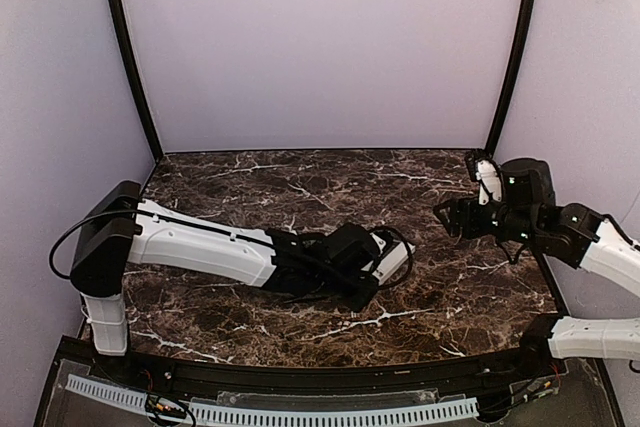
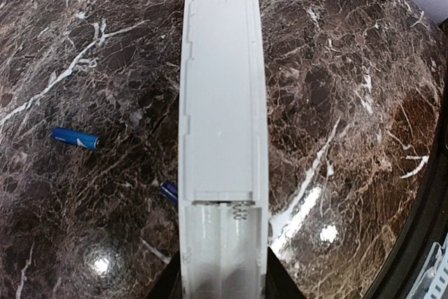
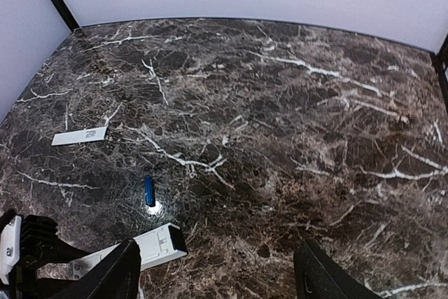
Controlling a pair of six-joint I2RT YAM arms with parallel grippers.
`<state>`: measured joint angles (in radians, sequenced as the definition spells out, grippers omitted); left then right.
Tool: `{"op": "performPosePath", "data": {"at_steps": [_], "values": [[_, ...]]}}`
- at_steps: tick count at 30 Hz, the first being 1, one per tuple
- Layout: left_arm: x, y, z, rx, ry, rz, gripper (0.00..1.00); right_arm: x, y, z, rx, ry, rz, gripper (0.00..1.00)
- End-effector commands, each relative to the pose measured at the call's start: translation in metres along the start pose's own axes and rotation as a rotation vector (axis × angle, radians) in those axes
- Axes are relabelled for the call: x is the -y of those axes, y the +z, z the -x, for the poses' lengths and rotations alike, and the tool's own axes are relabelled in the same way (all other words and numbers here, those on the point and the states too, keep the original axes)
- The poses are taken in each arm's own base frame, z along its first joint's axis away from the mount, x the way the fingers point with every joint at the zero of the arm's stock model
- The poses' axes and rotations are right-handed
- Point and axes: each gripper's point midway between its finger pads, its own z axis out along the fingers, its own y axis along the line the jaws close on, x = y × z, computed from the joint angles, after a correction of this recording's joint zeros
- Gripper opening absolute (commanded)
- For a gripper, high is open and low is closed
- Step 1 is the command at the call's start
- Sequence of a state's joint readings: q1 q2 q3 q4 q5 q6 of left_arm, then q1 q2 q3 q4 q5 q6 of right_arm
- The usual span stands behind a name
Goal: Load the batteries into the remote control
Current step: Place the remote control without batteries at the center of the board.
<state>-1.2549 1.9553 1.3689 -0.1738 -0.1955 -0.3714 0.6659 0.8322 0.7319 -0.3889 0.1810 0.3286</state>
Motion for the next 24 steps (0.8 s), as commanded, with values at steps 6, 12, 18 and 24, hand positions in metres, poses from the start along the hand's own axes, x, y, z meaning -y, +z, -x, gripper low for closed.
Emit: {"op": "performPosePath", "data": {"at_steps": [6, 12, 18, 24], "values": [[0.021, 0.024, 0.016, 0.017, -0.124, -0.02, 0.06, 0.024, 0.018, -0.028, -0.103, 0.116, 0.03, 0.72], [0.022, 0.046, 0.007, 0.0, -0.152, -0.004, 0.06, 0.026, 0.016, -0.028, -0.096, 0.121, 0.05, 0.7], [0.021, 0.06, -0.005, -0.025, -0.159, 0.015, 0.06, 0.026, 0.018, -0.027, -0.102, 0.114, 0.063, 0.69], [0.007, 0.069, -0.023, -0.059, -0.155, 0.082, 0.06, 0.026, 0.02, -0.025, -0.101, 0.109, 0.068, 0.67]]}}
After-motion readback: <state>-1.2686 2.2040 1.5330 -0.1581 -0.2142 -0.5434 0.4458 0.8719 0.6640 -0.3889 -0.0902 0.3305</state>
